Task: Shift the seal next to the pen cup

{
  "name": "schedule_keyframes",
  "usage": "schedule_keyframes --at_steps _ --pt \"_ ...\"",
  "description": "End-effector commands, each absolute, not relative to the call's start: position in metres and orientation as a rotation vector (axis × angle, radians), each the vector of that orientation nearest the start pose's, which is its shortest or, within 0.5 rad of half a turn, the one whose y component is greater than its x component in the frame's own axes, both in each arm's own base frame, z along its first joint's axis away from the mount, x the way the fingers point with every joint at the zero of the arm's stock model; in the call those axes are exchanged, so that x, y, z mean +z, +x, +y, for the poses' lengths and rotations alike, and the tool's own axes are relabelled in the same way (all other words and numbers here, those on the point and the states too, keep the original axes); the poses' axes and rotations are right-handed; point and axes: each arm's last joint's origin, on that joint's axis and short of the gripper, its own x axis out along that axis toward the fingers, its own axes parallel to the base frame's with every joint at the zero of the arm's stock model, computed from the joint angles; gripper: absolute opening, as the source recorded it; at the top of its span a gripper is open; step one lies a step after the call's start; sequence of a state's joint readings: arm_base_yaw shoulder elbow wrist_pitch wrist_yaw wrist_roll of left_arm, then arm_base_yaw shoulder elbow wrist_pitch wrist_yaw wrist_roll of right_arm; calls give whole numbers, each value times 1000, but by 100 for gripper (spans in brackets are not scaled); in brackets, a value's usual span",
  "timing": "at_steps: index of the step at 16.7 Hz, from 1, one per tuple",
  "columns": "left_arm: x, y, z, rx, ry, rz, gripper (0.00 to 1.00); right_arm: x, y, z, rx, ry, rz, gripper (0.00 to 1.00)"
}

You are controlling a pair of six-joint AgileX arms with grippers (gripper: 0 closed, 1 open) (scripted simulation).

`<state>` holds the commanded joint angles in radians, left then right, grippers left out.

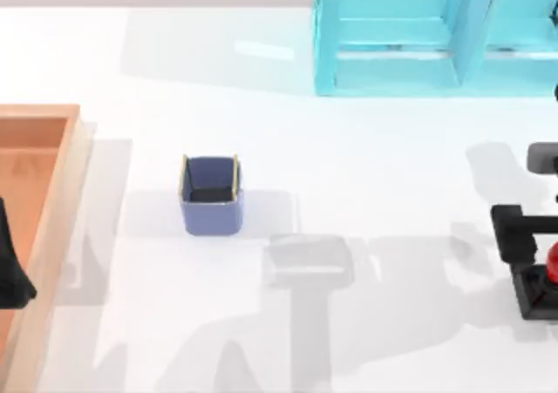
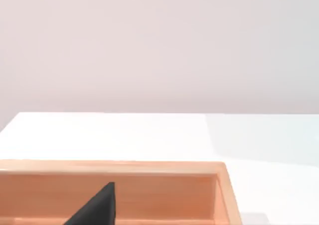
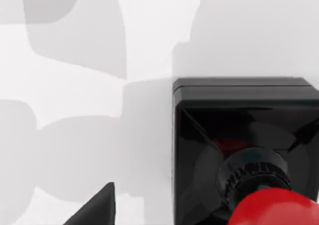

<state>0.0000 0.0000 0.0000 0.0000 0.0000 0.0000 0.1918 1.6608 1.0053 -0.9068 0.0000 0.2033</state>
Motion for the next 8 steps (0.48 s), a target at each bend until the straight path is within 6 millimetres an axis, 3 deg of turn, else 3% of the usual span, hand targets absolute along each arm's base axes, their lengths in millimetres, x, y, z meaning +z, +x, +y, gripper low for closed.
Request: schedule_keyframes --at_steps 2,6,8 --pt "160 106 -1 0 0 0 100 151 273 55 -8 8 1570 100" --pt "160 106 -1 0 0 0 100 150 273 55 -8 8 1571 100" --pt "160 106 -1 0 0 0 100 150 273 55 -8 8 1571 85"
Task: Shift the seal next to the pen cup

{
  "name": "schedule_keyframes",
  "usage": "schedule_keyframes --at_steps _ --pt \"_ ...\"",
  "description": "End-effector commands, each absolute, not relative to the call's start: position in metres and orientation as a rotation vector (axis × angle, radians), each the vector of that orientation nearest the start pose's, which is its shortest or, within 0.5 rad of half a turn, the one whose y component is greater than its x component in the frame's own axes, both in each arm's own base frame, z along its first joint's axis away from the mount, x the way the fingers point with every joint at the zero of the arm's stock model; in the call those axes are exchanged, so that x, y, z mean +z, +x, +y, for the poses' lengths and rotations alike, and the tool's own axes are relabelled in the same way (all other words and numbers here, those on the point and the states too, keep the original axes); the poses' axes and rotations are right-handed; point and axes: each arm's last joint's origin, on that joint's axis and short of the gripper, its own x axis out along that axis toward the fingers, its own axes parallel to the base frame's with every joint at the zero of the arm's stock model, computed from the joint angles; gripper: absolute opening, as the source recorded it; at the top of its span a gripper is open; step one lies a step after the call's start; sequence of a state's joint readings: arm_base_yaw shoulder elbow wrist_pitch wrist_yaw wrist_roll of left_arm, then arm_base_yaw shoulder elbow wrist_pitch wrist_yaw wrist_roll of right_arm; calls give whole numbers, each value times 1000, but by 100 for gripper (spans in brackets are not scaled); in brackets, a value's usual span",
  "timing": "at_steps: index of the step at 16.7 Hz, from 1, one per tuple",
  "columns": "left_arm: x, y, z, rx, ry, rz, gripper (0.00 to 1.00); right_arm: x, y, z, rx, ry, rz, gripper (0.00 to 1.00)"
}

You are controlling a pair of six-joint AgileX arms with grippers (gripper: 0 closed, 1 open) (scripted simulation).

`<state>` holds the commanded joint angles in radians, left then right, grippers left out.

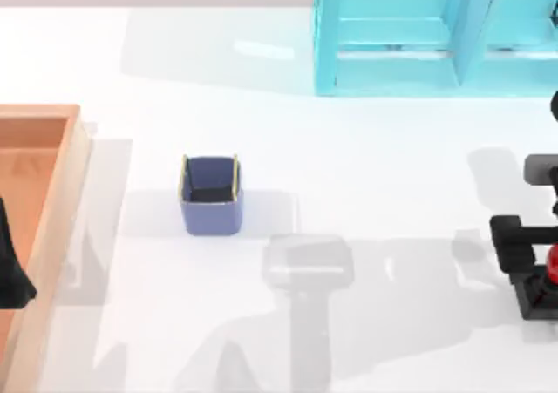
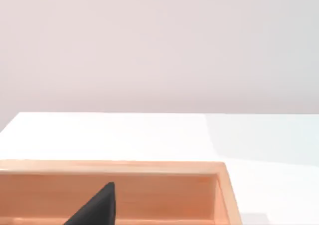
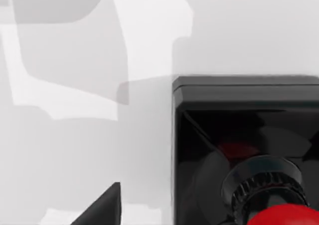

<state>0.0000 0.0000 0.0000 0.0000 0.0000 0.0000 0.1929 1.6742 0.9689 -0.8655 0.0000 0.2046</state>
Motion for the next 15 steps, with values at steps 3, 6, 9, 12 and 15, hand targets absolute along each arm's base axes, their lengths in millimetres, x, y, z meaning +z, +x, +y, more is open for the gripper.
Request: schedule_keyframes --at_steps 3,6,9,12,15 --pt "160 106 -1 0 0 0 100 150 273 55 -8 8 1571 62" --pt "160 106 -1 0 0 0 100 150 273 55 -8 8 1571 40" --pt "160 106 -1 0 0 0 100 150 273 55 -8 8 1571 17" --pt "160 106 -1 0 0 0 100 150 273 55 -8 8 1571 0" --pt "160 106 -1 0 0 0 100 150 273 55 -8 8 1571 0"
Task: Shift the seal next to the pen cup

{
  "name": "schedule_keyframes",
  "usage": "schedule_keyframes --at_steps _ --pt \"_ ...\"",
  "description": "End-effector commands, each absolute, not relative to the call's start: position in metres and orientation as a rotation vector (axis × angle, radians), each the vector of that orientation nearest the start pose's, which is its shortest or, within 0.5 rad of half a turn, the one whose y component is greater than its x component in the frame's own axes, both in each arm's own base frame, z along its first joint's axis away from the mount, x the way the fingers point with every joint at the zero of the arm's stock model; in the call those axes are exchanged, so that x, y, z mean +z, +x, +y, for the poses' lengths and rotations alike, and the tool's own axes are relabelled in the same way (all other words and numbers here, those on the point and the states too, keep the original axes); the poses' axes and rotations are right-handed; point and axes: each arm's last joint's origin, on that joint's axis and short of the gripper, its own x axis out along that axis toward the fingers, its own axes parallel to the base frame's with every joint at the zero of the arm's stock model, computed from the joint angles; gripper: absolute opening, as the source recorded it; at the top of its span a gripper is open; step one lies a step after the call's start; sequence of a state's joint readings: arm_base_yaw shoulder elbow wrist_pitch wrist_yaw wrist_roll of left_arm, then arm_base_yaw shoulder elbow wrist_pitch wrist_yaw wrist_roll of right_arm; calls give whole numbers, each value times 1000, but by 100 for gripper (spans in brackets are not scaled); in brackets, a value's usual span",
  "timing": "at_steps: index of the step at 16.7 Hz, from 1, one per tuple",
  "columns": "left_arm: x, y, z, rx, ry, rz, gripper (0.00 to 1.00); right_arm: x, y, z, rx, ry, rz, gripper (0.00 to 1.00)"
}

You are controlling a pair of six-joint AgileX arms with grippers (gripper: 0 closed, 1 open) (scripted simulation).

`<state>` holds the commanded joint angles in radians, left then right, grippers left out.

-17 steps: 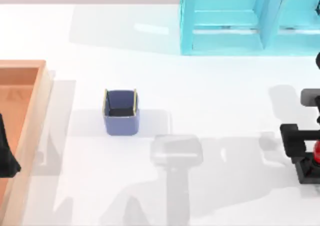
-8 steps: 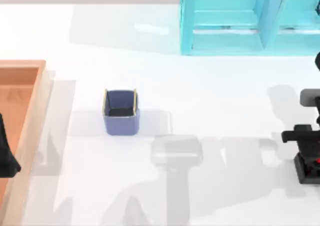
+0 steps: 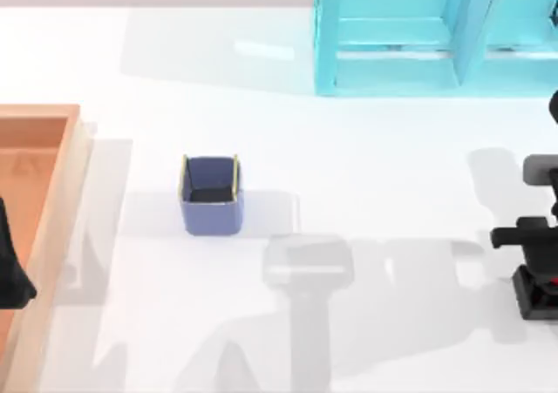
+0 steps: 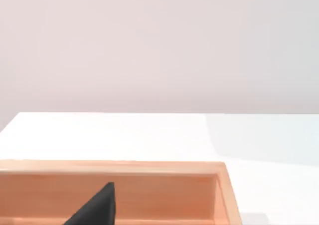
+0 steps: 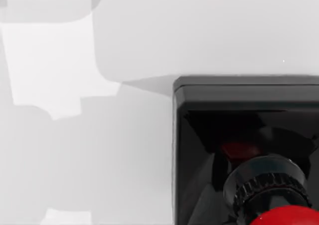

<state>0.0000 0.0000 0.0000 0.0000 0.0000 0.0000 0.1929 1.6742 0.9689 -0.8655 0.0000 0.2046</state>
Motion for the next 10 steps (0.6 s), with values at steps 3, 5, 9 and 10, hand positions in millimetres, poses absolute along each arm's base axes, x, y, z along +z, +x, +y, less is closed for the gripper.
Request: schedule_keyframes --at_steps 3,5,9,10 --pt "160 106 -1 0 0 0 100 150 273 55 -8 8 1571 0" --pt "160 106 -1 0 0 0 100 151 273 54 -10 9 1569 0" --pt "160 106 -1 0 0 0 100 161 279 70 -16 8 1587 0" --pt "160 106 -1 0 0 0 100 168 283 79 -19 7 1594 0"
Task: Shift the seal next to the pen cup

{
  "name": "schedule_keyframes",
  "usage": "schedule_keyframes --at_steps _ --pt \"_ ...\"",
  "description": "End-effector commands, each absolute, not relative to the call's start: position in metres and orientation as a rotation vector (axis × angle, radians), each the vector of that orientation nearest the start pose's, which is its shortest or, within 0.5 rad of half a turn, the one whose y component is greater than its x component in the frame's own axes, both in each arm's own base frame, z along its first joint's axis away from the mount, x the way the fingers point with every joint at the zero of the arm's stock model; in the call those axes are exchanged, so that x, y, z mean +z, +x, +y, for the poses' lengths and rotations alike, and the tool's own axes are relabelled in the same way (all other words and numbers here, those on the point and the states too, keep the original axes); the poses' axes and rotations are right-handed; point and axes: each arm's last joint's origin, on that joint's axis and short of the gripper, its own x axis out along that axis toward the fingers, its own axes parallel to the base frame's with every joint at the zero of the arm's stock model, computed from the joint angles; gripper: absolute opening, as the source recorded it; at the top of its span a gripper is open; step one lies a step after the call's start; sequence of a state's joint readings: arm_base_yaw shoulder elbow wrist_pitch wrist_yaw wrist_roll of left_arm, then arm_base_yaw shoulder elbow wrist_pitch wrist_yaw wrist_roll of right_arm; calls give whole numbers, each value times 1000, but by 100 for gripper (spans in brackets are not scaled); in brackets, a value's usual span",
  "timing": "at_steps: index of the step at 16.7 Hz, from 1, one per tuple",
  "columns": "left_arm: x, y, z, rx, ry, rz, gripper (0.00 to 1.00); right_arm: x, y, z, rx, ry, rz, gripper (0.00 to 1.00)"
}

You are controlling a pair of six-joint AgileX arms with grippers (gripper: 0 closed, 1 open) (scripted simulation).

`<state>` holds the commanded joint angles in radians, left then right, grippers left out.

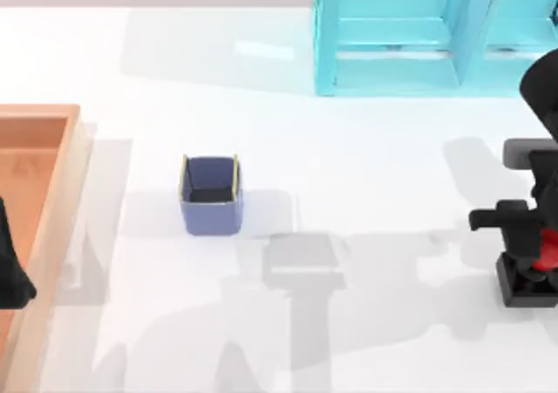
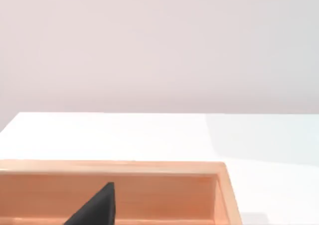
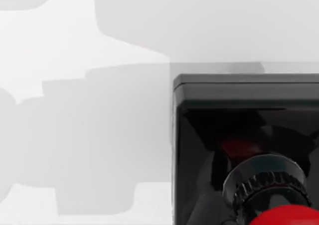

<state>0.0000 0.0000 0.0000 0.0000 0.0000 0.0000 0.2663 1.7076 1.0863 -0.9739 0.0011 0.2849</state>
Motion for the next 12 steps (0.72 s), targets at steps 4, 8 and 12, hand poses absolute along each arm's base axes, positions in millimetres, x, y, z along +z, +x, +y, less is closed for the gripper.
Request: schedule_keyframes --at_steps 4,8,12 --pt "160 106 -1 0 0 0 100 220 296 130 -21 10 1585 0" --pt "160 106 -1 0 0 0 100 271 286 177 -12 11 1571 0" --pt "160 106 -1 0 0 0 100 291 275 194 -10 9 1569 0"
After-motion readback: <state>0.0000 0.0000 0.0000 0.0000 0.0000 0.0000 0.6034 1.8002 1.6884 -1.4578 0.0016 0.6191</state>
